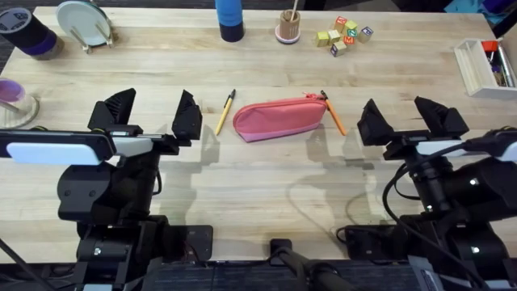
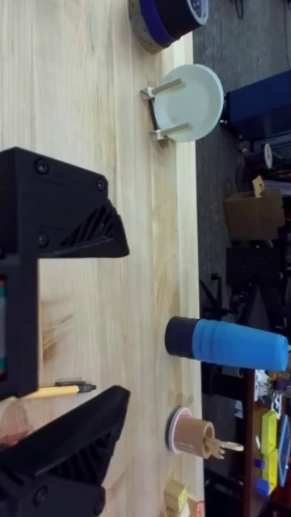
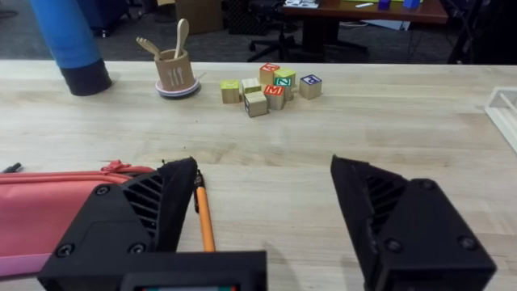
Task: Unzip the bag, pick up the pens from the table one at a time and place them inside, then zip the bag closed.
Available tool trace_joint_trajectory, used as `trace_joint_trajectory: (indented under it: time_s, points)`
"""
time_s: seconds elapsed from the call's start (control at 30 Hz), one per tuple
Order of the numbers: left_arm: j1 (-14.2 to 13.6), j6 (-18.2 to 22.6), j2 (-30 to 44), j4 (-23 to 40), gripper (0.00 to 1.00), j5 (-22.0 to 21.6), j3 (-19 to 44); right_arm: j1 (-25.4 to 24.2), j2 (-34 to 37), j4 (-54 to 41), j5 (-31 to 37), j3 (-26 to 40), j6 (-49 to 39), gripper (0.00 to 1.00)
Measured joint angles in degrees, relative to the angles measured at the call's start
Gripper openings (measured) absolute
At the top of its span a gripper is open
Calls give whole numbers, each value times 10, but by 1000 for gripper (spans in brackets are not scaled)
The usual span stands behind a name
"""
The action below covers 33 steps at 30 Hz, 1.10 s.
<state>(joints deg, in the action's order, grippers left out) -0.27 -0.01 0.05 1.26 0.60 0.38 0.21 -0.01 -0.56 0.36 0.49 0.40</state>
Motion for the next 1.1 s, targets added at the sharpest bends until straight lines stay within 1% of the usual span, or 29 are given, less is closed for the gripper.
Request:
trace_joint_trajectory:
  time_s: [0.47,0.6,0.67,0.77,0.87,0.97,1.1]
  points:
    - [0,0,0,-1,993,0,0,0,0,-4,5,0,0,997]
    - [0,0,0,-15,993,0,0,0,0,-1,11,0,0,997]
    - [0,0,0,-13,993,0,1,0,0,0,14,0,0,997]
    - [0,0,0,39,993,-9,19,0,0,-5,26,3,0,997]
    - [0,2,0,102,993,-29,60,0,1,-26,54,19,0,997]
    - [0,2,8,155,993,-46,117,0,18,-63,75,57,0,996]
    - [0,4,51,193,993,-56,184,0,62,-127,88,127,0,996]
